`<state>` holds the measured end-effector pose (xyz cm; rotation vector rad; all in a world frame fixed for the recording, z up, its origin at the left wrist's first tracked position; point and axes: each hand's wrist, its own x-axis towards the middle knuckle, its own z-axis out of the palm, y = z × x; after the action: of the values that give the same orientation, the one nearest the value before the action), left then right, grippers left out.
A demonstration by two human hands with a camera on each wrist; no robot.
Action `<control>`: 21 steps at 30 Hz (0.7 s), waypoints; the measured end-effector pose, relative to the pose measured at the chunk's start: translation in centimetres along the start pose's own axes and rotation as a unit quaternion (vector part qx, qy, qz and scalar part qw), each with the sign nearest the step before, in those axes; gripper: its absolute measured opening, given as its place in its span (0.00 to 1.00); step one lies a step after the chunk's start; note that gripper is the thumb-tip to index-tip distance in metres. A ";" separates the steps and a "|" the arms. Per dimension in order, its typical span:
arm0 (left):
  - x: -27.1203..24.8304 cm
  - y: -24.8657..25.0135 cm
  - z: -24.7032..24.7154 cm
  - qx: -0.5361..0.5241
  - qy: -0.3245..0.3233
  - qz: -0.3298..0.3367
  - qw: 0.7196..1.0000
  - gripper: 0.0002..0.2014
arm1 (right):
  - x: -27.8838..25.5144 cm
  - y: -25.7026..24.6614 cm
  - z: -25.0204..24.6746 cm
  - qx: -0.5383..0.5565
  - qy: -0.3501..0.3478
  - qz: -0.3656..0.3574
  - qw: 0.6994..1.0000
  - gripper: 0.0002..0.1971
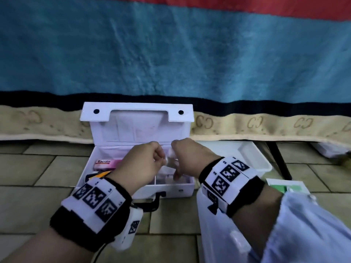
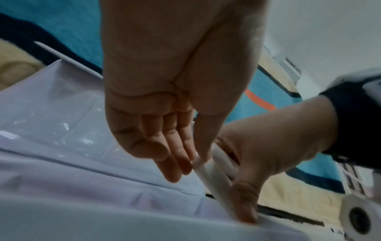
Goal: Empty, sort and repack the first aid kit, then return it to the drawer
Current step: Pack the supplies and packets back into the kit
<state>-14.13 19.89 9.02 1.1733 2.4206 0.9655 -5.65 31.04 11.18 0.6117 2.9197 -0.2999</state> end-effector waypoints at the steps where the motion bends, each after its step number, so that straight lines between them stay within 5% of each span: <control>1: 0.4 -0.2 0.0 0.023 -0.010 -0.002 1.000 0.04 | 0.2 0.1 0.2 0.005 0.001 -0.001 1.000 0.17; 3: 0.9 -0.6 0.1 0.055 -0.032 -0.003 0.998 0.05 | 0.6 0.5 0.5 0.003 -0.020 -0.014 1.000 0.08; 5: 1.1 -0.6 0.2 0.078 -0.063 0.002 0.995 0.04 | 0.7 0.7 0.8 -0.004 -0.047 -0.029 0.998 0.10; 9: 1.4 -0.8 0.4 0.154 -0.112 0.020 0.981 0.08 | 0.8 1.0 0.5 0.063 0.009 -0.008 0.998 0.10; 13: 1.8 -1.0 -0.3 0.149 -0.087 -0.003 0.985 0.13 | 0.1 1.5 -0.1 0.140 -0.019 0.003 0.990 0.09; 18: 2.0 -1.0 -1.3 0.129 -0.067 -0.023 0.989 0.14 | -0.3 0.2 0.3 0.099 -0.022 0.035 0.994 0.10; 21: 2.1 -1.0 -1.4 0.117 -0.058 -0.031 0.991 0.12 | -0.2 -0.7 1.6 0.079 -0.021 0.052 0.995 0.21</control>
<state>-16.72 20.41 9.47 1.1833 2.5091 0.5896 -5.60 29.98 9.78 0.7686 2.8301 -0.5289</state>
